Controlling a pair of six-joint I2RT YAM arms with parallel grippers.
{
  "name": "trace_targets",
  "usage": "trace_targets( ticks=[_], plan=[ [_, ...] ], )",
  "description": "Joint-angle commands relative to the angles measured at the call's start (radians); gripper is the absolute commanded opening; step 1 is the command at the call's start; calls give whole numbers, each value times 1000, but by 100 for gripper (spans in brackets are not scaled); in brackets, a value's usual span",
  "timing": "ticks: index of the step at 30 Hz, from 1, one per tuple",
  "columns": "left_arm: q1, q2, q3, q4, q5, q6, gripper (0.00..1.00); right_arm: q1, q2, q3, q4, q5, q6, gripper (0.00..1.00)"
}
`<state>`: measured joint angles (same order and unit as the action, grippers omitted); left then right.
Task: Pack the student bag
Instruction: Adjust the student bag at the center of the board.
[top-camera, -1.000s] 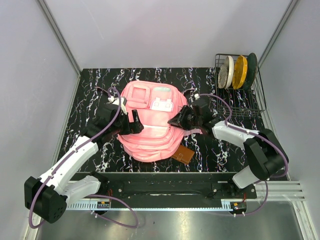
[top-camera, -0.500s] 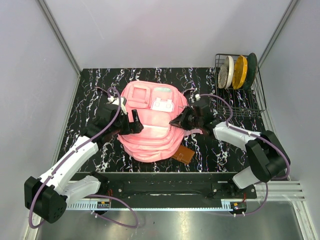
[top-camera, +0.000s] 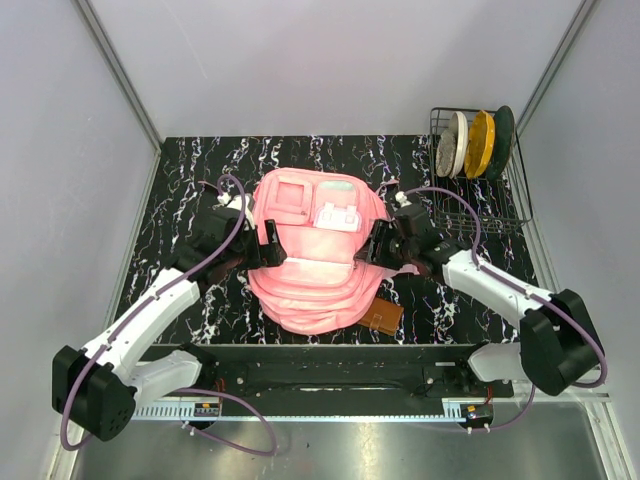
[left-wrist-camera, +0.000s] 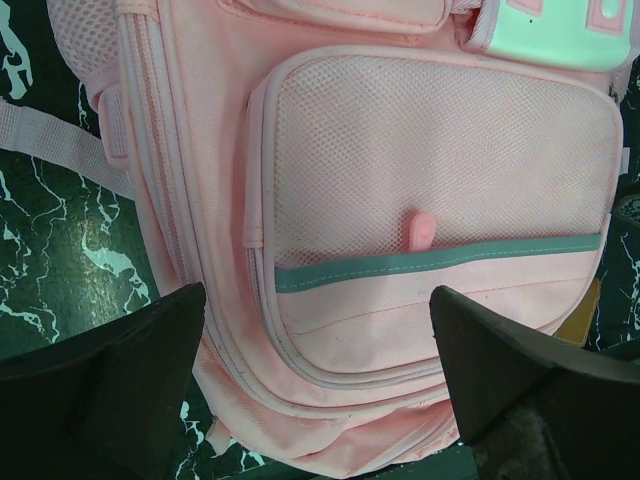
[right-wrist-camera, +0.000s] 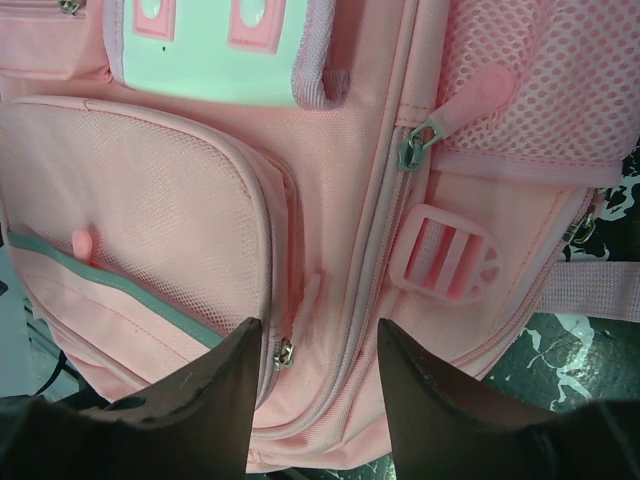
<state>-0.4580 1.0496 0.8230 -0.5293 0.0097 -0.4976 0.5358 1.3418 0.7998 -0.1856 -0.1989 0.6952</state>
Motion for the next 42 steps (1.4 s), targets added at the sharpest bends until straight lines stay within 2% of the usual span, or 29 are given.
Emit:
trace_targets(
  ticks=[1,4,10,13,15,18,22,26,29,32,35,42],
  plan=[
    [-4,1,19,29,-16,10,99,-3,-38,29,-61,33,-77,56],
    [-2,0,5,8,-16,-19,99,-3,-7,45,-34,-3,-45,57],
    [-7,-137,-186,71,-26,-234,99,-2,62,81,34,-112,18,61],
    [-17,-259,-248,22,-106,-341,98,-3,92,81,89,-161,58,63],
    [-31,-396,-283,-1,-155,-397,99,-3,105,88,103,-166,72,64],
    [-31,-491,-301,-52,-175,-464,99,-2,114,95,104,-146,76,67],
    [-34,-485,-392,18,-103,-536,99,-3,85,95,126,-154,63,78],
    [-36,-404,-456,159,-80,-558,99,-14,4,119,66,-59,24,99],
    [-36,-340,-459,196,-103,-539,99,-54,20,177,-4,35,-16,100],
    [-36,-303,-463,242,-111,-527,99,-112,86,251,-6,32,-63,100],
    [-36,-277,-464,270,-108,-516,99,-138,185,344,20,-28,-101,100],
    [-34,-281,-458,275,-108,-492,99,-155,454,535,44,-195,-88,90]
  ],
)
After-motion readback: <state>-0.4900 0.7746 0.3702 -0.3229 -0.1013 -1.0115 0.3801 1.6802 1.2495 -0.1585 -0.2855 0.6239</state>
